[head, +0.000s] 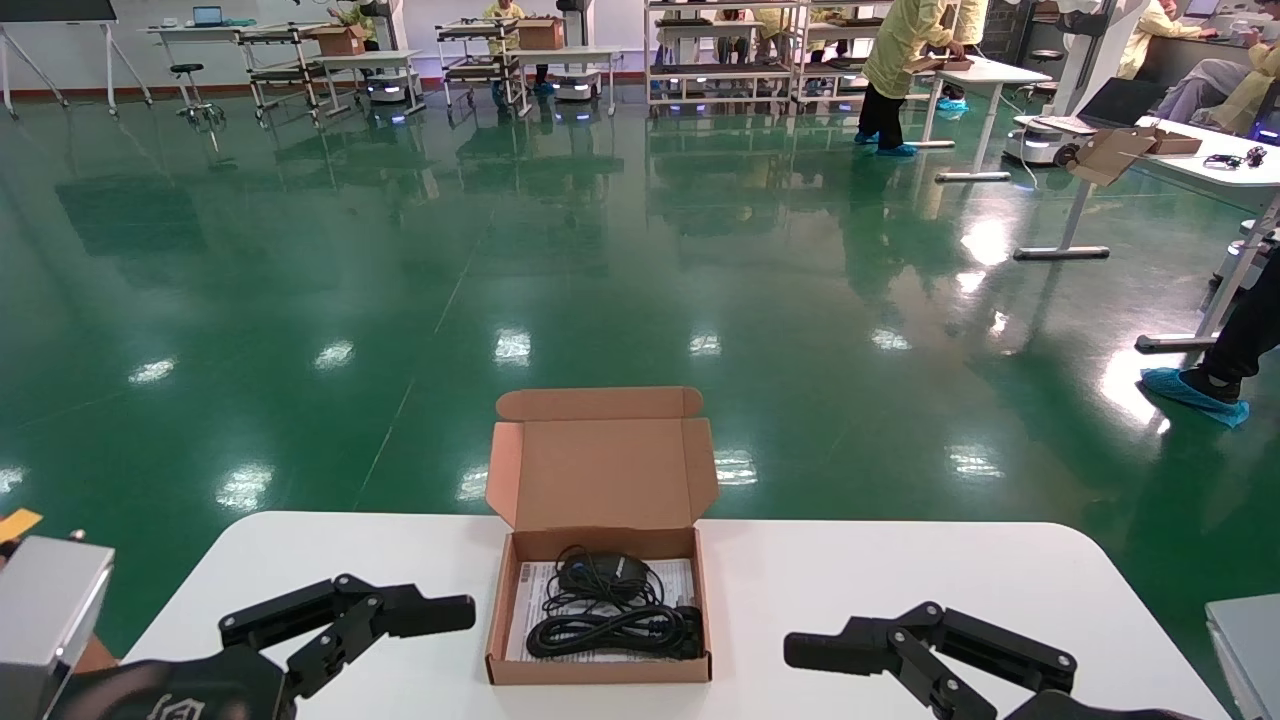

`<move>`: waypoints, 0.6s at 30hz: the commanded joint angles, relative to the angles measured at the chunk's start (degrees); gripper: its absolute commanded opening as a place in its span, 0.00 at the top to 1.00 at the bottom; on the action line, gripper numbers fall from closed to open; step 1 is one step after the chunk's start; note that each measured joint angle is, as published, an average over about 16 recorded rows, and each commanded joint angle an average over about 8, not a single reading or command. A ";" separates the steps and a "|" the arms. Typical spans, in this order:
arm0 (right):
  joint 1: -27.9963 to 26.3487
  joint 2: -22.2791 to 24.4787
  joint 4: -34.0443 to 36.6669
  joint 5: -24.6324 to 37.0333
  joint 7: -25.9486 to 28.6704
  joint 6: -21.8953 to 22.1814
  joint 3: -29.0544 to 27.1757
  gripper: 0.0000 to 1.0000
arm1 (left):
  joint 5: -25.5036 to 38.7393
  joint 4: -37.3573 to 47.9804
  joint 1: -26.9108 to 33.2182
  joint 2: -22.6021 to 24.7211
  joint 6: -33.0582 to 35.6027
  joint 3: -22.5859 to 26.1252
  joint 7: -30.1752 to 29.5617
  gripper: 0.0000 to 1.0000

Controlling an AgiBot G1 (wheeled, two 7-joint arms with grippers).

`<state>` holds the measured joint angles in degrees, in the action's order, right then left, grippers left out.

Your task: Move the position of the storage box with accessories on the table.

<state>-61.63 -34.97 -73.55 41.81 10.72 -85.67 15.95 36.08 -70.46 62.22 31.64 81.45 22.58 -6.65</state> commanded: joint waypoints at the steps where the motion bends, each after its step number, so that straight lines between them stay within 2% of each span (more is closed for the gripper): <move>1: -0.01 0.01 0.00 -0.01 0.00 0.00 -0.01 0.00 | 0.00 0.00 0.00 0.00 0.00 0.00 0.00 0.00; 18: 0.09 -0.05 -0.02 0.05 0.03 0.00 0.08 0.00 | -0.01 0.01 -0.01 0.00 -0.02 0.00 0.00 0.00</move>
<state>-61.55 -35.02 -73.57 41.86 10.75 -85.67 16.03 36.07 -70.44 62.21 31.64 81.43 22.57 -6.65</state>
